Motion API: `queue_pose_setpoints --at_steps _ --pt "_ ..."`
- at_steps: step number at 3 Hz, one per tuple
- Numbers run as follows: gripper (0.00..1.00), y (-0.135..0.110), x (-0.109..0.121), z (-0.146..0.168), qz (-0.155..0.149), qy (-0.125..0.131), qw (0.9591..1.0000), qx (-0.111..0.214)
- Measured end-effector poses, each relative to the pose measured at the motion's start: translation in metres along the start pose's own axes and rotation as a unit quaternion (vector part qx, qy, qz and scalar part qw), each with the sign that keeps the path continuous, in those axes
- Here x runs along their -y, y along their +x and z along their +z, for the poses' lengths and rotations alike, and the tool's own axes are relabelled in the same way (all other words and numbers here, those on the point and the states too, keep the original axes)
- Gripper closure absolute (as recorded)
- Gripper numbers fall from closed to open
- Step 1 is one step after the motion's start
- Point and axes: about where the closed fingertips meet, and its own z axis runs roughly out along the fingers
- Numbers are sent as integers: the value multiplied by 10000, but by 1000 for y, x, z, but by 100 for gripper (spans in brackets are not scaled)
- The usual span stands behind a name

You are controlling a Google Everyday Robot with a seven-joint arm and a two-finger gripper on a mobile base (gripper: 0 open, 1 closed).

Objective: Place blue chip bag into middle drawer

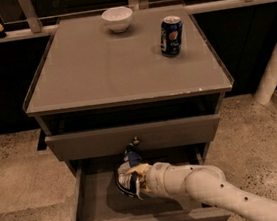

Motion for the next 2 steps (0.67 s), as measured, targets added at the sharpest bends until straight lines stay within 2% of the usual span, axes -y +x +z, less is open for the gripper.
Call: queue_pose_setpoints --at_steps 2 --pt "100 8 45 45 -225 421 9987 -194"
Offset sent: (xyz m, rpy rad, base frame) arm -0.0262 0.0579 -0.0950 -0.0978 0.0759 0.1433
